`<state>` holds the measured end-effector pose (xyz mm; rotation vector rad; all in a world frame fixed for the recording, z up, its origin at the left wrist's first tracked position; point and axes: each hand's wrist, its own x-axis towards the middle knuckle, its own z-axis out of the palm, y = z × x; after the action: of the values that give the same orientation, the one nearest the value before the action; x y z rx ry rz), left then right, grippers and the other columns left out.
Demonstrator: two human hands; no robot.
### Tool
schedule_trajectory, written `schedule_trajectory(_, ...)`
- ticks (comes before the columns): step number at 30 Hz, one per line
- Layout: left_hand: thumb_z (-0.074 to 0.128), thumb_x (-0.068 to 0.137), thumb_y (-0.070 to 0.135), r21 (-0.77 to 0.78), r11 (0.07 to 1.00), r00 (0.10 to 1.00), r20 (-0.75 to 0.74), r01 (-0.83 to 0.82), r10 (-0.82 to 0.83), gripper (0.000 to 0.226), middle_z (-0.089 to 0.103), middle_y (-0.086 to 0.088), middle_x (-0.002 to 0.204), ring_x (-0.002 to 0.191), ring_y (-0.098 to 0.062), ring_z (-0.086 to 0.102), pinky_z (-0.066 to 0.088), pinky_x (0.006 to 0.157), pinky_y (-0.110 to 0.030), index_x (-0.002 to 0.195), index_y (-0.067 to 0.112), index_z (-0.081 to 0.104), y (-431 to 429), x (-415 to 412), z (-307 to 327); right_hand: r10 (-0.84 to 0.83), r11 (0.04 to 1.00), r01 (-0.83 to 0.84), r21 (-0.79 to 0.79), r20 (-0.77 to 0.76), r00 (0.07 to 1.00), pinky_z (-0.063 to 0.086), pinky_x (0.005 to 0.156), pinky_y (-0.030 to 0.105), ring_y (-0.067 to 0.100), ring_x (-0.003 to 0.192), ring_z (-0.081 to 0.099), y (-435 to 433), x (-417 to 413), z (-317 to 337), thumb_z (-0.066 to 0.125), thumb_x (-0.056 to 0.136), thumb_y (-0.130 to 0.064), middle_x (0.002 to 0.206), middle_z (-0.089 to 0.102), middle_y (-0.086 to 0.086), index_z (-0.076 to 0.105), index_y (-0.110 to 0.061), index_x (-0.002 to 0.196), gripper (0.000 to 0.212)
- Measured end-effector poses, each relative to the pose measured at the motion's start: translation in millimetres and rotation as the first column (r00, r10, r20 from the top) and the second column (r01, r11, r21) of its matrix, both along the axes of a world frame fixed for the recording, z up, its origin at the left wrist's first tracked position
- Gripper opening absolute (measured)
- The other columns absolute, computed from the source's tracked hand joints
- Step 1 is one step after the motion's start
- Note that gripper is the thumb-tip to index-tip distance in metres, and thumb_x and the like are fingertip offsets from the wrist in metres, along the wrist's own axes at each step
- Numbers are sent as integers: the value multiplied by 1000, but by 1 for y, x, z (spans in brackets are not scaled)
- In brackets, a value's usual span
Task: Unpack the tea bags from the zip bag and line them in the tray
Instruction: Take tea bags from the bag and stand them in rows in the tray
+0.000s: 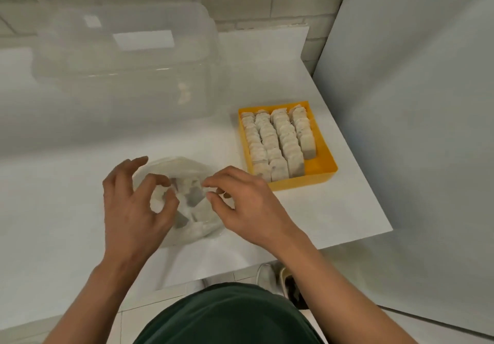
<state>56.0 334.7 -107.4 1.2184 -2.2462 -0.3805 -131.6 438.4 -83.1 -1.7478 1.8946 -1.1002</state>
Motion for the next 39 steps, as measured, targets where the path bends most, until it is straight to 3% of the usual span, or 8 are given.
schedule_trajectory(4, 69, 87, 41, 7, 1000, 982, 185, 26, -27, 30, 55, -21, 139, 131, -46, 42, 43, 104, -56, 103, 18, 81, -16, 24, -21, 183, 956, -118, 269, -231, 956, 55, 76, 38, 23, 94, 67, -14, 25, -16, 52, 102, -26, 110, 73, -4, 71, -25, 117, 24)
schedule_trajectory(7, 83, 81, 26, 195, 981, 939, 334, 18, -84, 58, 46, -19, 146, 129, -47, 44, 51, 95, -55, 134, 20, 63, -23, 29, -28, 238, 880, -18, 474, -408, 881, 49, 66, 37, 32, 92, 66, -22, 31, -27, 45, 103, -28, 105, 70, 1, 67, -24, 109, 24)
schedule_trajectory(10, 69, 84, 6, 357, 932, 942, 291, 55, -167, 74, 42, -10, 142, 104, -34, 58, 49, 73, -37, 150, 24, 41, -30, 28, -24, 83, 871, 168, 462, -474, 876, 48, 70, 38, 36, 98, 67, -31, 32, -32, 51, 100, -28, 109, 71, 7, 63, -20, 117, 22)
schedule_trajectory(13, 55, 82, -5, 423, 890, 943, 191, 171, -272, 85, 44, -6, 131, 91, -28, 58, 47, 70, -34, 156, 31, 34, -37, 25, -18, -13, 868, 279, 411, -543, 840, 48, 73, 37, 34, 103, 68, -45, 31, -30, 56, 95, -20, 117, 69, 6, 59, -18, 124, 29)
schedule_trajectory(17, 57, 82, -1, 460, 857, 945, 104, 231, -310, 83, 50, -4, 112, 96, -29, 57, 46, 75, -35, 154, 34, 37, -48, 24, -21, -22, 877, 205, 434, -391, 920, 37, 69, 30, 33, 97, 65, -65, 44, -27, 56, 93, -11, 104, 72, 7, 67, -15, 114, 24)
schedule_trajectory(22, 65, 87, 14, 392, 886, 941, 120, 249, -317, 63, 63, -5, 119, 106, -30, 59, 49, 84, -36, 146, 32, 53, -56, 36, -29, -136, 909, 240, 341, -302, 944, 36, 76, 25, 33, 98, 66, -78, 68, -29, 59, 87, 0, 105, 72, 16, 68, -4, 111, 27)
schedule_trajectory(28, 62, 82, -2, 445, 848, 916, 128, 289, -380, 87, 37, -3, 150, 108, -32, 59, 43, 79, -28, 156, 34, 35, -62, 43, -38, -64, 846, 240, 476, -356, 932, 42, 76, 28, 30, 102, 65, -92, 63, -41, 58, 91, -2, 112, 69, 13, 62, -6, 120, 30)
schedule_trajectory(39, 70, 89, 20, 416, 855, 925, 77, 309, -372, 76, 40, 1, 149, 119, -27, 57, 46, 88, -30, 156, 37, 38, -68, 42, -39, -25, 785, 185, 591, -268, 963, 49, 88, 29, 22, 112, 63, -112, 51, -43, 70, 85, -12, 122, 67, 1, 60, -17, 128, 44)
